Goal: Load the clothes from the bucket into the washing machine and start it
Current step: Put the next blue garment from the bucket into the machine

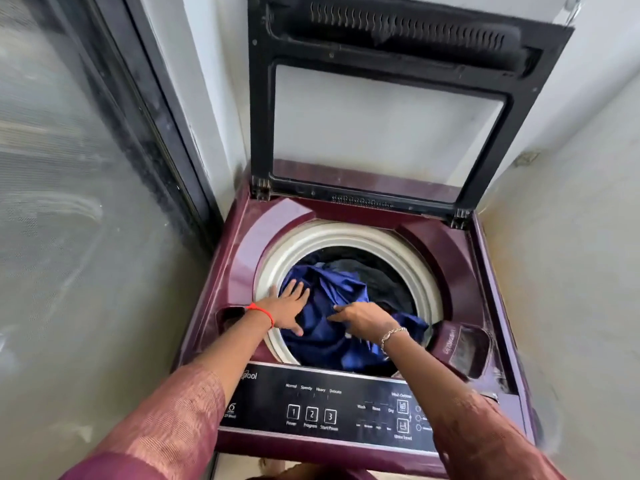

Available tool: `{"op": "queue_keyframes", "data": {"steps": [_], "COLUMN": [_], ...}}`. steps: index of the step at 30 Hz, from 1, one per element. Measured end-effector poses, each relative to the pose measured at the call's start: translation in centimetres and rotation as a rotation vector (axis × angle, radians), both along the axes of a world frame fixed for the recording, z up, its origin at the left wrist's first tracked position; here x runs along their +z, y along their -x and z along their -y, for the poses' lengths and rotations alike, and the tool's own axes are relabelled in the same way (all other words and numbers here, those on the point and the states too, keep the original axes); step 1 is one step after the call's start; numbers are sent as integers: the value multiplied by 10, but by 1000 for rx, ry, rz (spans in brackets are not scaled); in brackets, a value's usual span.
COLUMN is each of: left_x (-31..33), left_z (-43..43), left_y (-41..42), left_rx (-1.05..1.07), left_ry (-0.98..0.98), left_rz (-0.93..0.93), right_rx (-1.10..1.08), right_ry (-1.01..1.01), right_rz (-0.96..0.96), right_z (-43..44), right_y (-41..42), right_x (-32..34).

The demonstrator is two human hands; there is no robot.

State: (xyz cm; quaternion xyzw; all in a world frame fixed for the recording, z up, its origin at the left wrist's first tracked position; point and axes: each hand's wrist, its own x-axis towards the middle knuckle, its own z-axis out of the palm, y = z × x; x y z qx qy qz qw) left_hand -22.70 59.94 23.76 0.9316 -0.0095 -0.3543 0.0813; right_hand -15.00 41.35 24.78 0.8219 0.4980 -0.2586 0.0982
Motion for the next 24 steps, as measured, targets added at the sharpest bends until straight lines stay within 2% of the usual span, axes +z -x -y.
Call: {"op": "queue_keyframes", "data": {"steps": [4, 15, 19, 24], "left_x": [-14, -8, 7, 30], "left_z": [-15, 4, 19, 41], "left_y": [-3, -20, -21, -27], "left_rx": [-20, -5, -3, -11], "left_ry": [11, 112, 195, 238], "left_rz": [-61, 28, 139, 382], "right_rx": [-57, -212, -285, -403], "right_ry": [139, 44, -38, -178], "right_rz": [-124, -137, -89, 73], "right_z": [7, 17, 28, 44], "right_y": [-8, -21, -17, -8], "right_x": [-15, -3, 15, 40]}}
